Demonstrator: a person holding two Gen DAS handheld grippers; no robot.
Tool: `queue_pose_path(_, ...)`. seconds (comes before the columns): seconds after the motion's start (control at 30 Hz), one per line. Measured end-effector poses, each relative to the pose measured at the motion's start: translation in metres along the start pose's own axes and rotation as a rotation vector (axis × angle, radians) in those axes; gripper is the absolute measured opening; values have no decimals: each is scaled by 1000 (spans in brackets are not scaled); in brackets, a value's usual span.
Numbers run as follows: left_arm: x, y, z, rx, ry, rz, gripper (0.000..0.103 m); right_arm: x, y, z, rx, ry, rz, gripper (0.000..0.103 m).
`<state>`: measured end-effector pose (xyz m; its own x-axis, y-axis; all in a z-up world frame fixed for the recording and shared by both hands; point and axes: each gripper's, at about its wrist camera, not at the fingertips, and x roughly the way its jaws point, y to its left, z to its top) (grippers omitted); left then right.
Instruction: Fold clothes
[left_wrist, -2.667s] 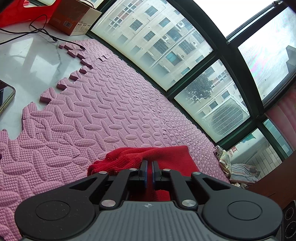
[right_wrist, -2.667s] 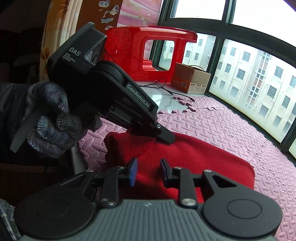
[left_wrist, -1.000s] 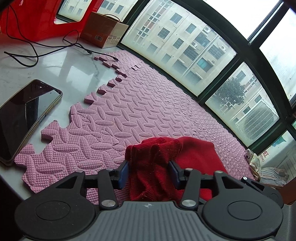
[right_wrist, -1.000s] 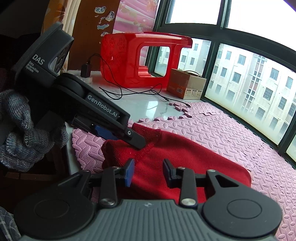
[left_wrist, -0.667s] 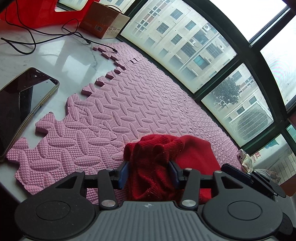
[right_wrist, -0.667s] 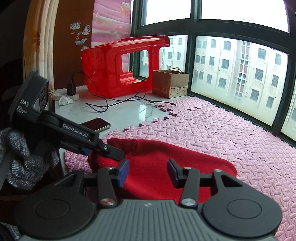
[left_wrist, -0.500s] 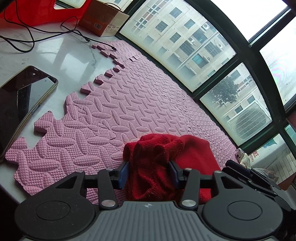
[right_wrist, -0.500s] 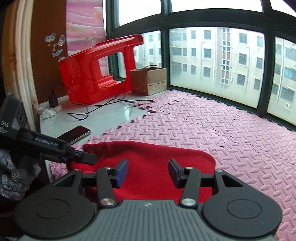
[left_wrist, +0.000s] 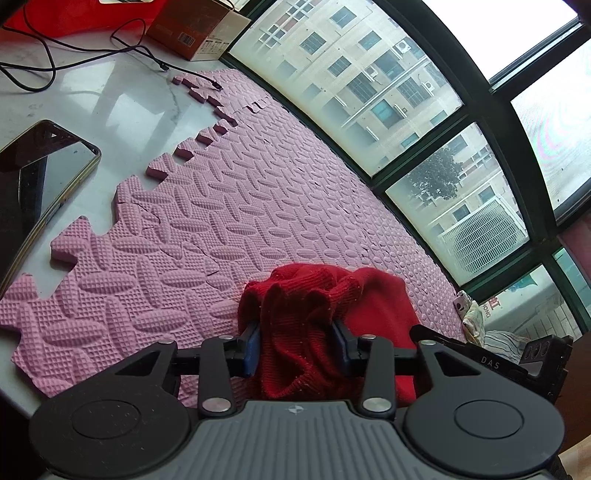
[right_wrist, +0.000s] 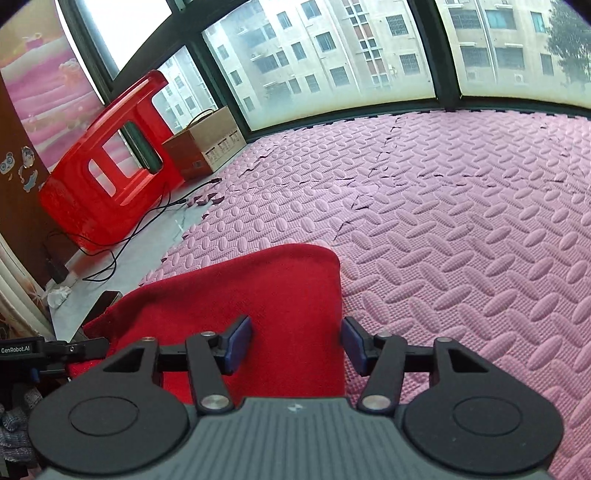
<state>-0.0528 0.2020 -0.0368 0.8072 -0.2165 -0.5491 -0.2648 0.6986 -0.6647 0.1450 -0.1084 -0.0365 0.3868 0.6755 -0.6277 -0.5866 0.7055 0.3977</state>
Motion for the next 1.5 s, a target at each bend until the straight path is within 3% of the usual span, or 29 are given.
queue_pose_path(0.1, 1, 0, 1, 1, 6, -11, 39, 4, -7, -1, 48, 12, 29, 61)
queue_pose_path(0.33, 5, -10, 7, 35, 13, -22, 32, 8, -19, -4, 133, 38, 68, 60)
queue_pose_path(0.47, 9, -19, 12, 49, 12, -34, 24, 1, -24, -3, 163, 21, 89, 39)
queue_pose_path(0.63, 24, -43, 18, 95, 35, -67, 18, -19, -30, -1, 174, -30, 69, 27)
queue_pose_path(1.13, 134, -161, 19, 252, 181, -179, 16, -116, -119, 13, 269, -246, -139, 24)
queue_pose_path(1.5, 211, -238, 0, 343, 273, -193, 16, -160, -196, 19, 336, -297, -296, 24)
